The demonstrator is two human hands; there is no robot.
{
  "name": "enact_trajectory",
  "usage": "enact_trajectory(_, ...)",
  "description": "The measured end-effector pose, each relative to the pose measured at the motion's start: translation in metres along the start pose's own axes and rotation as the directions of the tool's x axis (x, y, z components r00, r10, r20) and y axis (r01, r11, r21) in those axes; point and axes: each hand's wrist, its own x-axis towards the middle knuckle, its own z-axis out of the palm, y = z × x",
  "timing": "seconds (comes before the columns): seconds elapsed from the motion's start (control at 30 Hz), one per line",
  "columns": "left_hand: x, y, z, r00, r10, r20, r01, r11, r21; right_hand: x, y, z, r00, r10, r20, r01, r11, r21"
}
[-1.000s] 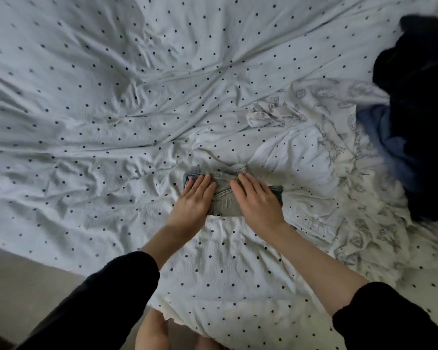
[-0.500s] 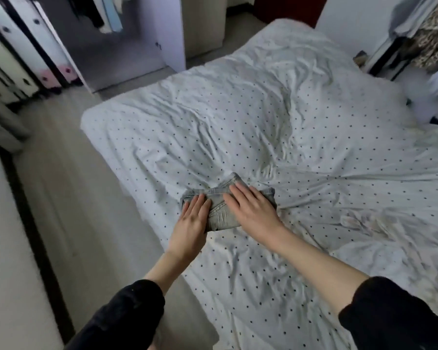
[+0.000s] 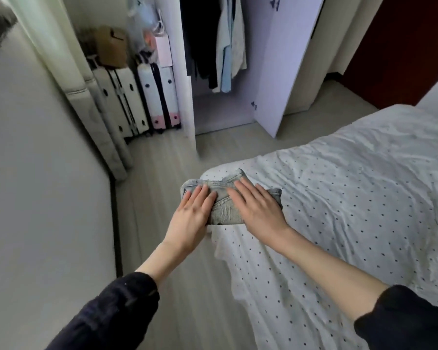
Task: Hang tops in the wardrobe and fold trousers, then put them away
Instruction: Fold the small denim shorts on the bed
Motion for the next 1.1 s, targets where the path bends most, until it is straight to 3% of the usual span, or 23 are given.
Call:
enact_trajectory(0.17,0.082,-0.073,0.001,0.999,0.028,0.031,-0.030,0.999,0.044,0.107,0.020,0.024,0.998,-0.035,-0.044,0.034,0.999,-0.030)
enact_trajectory(0.33,0.209,-0.152,0.016,0.997,0.066,-0.045,-0.061,0.993,0.105,0.236,0.069,0.059,0.996,0.012,-0.091,-0.016,0.999,-0.038)
enact_trajectory(0.47,0.296,-0.210,0.037,0.996,0.034,0.081,-0.040,0.996,0.075,0.324,0.102,0.077,0.995,0.100,0.025,-0.100,0.995,0.018)
enact_trajectory(0.6,0.362,-0.263,0.049,0.991,0.049,0.123,-0.055,0.997,0.046,0.395,0.120,0.097,0.987,0.123,0.101,-0.130,0.989,0.066)
enact_trajectory(0.87,0.539,-0.375,0.076,0.966,0.204,0.158,-0.212,0.977,0.032,0.560,0.181,0.152,0.967,0.248,0.052,-0.249,0.968,0.009)
enact_trajectory(1.1,0.710,-0.379,0.098,0.898,0.407,0.165,-0.413,0.911,0.003,0.645,0.280,0.156,0.904,0.427,0.013,-0.424,0.901,-0.097)
